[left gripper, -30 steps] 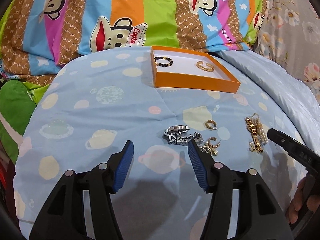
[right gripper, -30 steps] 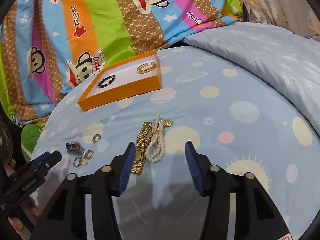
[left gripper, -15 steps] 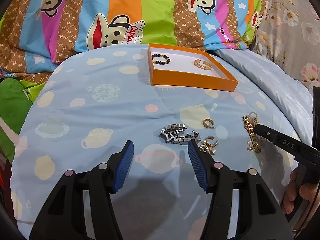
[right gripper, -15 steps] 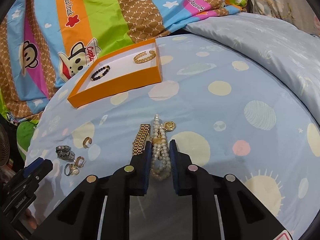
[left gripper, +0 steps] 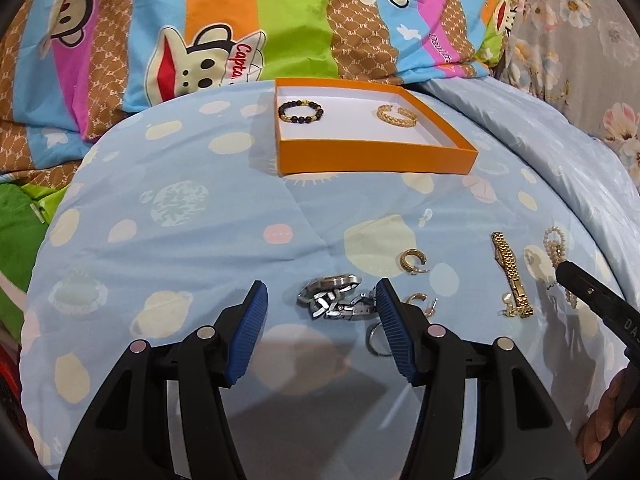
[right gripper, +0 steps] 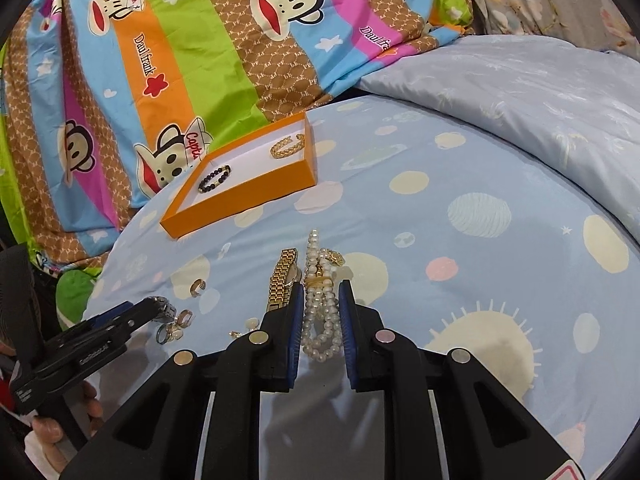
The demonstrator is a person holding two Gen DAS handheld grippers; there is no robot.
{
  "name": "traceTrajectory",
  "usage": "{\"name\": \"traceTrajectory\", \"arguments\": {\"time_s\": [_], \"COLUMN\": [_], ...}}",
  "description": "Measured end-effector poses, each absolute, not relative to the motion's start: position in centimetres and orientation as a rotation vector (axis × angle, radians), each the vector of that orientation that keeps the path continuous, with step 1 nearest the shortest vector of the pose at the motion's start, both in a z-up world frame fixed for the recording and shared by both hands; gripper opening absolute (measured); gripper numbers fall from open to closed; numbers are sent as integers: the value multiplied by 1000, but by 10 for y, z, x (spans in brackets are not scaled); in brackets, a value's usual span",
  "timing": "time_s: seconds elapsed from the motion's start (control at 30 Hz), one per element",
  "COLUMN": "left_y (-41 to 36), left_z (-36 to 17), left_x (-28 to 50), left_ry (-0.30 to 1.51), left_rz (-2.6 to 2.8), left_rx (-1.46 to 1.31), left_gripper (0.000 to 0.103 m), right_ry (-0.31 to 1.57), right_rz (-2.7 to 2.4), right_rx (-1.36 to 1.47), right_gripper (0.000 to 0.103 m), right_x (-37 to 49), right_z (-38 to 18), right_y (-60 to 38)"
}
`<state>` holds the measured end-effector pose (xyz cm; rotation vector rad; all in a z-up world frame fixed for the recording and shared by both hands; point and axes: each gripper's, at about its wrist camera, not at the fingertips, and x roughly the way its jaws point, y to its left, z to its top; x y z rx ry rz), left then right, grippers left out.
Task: Organize jewelry
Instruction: 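Grasp the silver watch with the left tool while the right tool lifts the pearl necklace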
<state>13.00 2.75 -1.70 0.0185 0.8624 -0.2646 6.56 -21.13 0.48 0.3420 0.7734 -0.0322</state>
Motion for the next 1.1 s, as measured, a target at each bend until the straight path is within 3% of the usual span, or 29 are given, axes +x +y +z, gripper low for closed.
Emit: {"name": "traceTrajectory", "arguments": {"time_s": [0.2,0.37,1.1], "left_y": [25,21,27], "left_z": [-21,-19,-6], "left_x": [140,137,123], "left_ry": [888,874,792], "left_rz": [-262,-284,-260], "left_rx": [0,0,-14], "left_gripper": [51,31,30], "right_ry": [781,782,767], "right_rz": [-28,-29,-25], "right_rx": [331,331,324], "right_gripper": [17,17,17], "right_x": [67,67,65], "right_z": [4,3,6], "right_y": [-209,-209,-208]}}
